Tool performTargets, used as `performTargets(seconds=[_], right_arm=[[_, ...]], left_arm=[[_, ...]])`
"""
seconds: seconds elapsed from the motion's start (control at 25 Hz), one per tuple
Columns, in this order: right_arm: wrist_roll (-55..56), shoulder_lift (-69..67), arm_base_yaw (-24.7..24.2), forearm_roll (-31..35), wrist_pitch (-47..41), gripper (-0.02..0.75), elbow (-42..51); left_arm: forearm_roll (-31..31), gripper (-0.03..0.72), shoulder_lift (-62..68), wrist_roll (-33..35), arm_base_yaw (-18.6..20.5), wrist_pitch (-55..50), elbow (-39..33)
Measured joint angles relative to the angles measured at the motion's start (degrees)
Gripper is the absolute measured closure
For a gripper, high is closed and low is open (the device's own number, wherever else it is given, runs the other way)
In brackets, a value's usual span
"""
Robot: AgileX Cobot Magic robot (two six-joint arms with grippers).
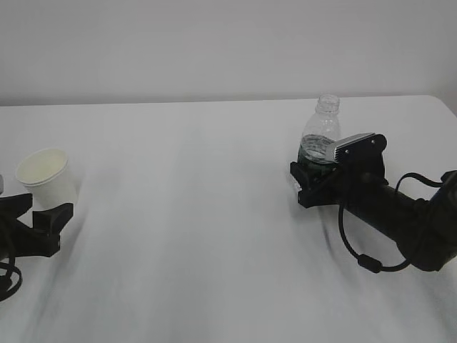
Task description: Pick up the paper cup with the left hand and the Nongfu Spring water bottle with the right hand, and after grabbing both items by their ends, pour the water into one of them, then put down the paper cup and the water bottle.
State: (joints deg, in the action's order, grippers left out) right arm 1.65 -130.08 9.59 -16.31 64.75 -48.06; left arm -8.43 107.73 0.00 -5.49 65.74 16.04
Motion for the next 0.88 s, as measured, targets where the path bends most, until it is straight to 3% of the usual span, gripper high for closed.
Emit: performTargets(seconds=[0.88], right_arm=[[0.1, 4.94, 0.0, -4.0, -0.67, 0.281, 1.7]], left_arm=[[-0.2, 0.162, 0.0, 0.0, 0.0, 0.0, 0.0]])
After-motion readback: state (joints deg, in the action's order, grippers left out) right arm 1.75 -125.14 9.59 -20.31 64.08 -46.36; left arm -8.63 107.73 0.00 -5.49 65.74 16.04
